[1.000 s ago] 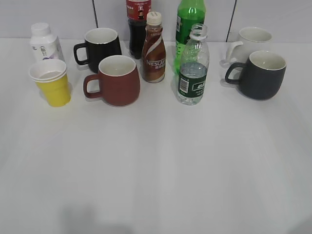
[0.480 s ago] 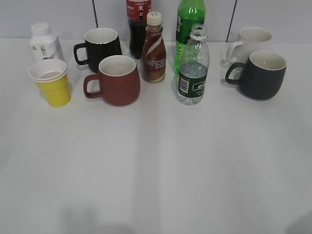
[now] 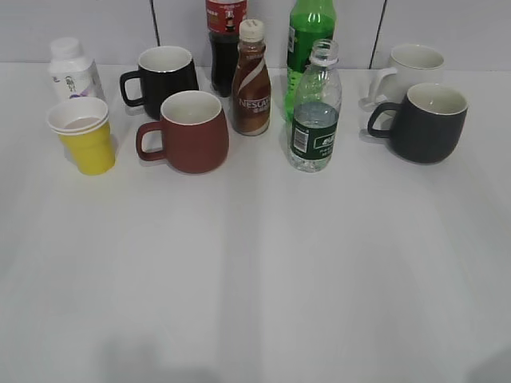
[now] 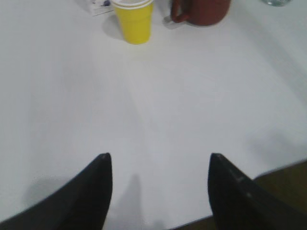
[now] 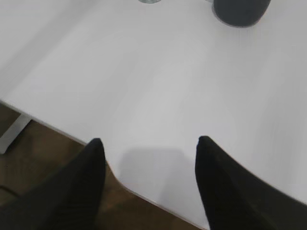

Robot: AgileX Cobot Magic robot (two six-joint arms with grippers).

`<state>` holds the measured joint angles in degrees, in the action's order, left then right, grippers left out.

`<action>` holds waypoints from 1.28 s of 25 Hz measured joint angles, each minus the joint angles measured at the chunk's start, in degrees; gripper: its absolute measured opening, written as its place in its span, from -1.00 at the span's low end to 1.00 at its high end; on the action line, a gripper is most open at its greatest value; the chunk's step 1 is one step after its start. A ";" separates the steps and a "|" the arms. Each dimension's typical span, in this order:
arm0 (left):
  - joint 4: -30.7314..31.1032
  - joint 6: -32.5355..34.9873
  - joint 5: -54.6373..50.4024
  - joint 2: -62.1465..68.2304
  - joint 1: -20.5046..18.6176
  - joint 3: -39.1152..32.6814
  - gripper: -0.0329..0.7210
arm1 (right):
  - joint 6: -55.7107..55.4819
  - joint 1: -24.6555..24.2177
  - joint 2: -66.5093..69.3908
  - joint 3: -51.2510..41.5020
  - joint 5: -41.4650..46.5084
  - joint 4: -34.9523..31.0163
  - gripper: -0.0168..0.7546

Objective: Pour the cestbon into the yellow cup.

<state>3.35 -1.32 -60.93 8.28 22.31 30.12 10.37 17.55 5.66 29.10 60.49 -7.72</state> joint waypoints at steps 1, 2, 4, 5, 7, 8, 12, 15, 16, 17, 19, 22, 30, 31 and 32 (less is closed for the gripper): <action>0.00 0.00 0.00 0.00 -0.87 0.00 0.35 | 0.00 -1.85 0.00 0.00 0.00 -0.06 0.21; -0.10 0.00 0.00 -0.04 -2.57 0.00 0.35 | 0.00 -4.53 0.00 0.00 0.00 -0.05 0.21; -0.10 0.00 0.00 -0.89 -6.74 -0.03 0.35 | 0.00 -10.46 0.00 0.00 0.00 -0.05 0.21; -0.04 0.00 0.00 -1.62 -9.24 -0.03 0.34 | 0.00 -13.43 0.00 0.00 -0.05 -0.05 0.21; 0.22 0.00 0.00 -3.53 -14.05 -0.03 0.34 | 0.00 -17.38 0.00 0.00 -0.05 -0.05 0.21; 0.29 0.00 0.00 -4.45 -15.75 -0.03 0.33 | 0.00 -18.44 0.00 0.00 -0.05 -0.05 0.21; 0.54 0.00 0.00 -7.62 -18.70 -0.03 0.27 | 0.00 -18.89 -0.55 0.00 -0.10 -0.05 0.21; 0.61 0.00 0.00 -8.69 -18.70 -0.03 0.24 | 0.00 -18.89 -3.04 0.00 -0.22 -0.05 0.21; 0.60 0.00 0.00 -8.68 -18.70 -0.03 0.23 | 0.00 -18.89 -4.16 0.00 -0.22 -0.05 0.21; 0.60 0.00 0.00 -8.68 -18.70 -0.03 0.22 | 0.00 -18.89 -5.22 0.00 -0.22 -0.05 0.21; 0.60 0.00 0.00 -8.68 -18.70 -0.03 0.21 | 0.00 -18.89 -5.94 0.00 -0.28 -0.05 0.21; 0.67 0.00 0.00 -8.68 -18.64 -0.03 0.21 | 0.00 -18.89 -6.01 0.00 -0.33 -0.11 0.21; 0.71 0.00 0.00 -8.68 -17.33 -0.03 0.21 | 0.00 -17.55 -6.01 0.00 -0.33 -0.30 0.21; 0.71 0.00 0.00 -8.68 -17.33 -0.03 0.21 | 0.05 -17.55 -6.01 0.00 -0.33 -0.30 0.21; 0.71 0.00 0.00 -8.68 -17.33 -0.03 0.21 | 0.04 -17.55 -6.01 0.00 -0.33 -0.30 0.21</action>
<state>4.06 -1.32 -60.93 -0.40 4.98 30.09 10.41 0.00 -0.35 29.10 60.16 -8.02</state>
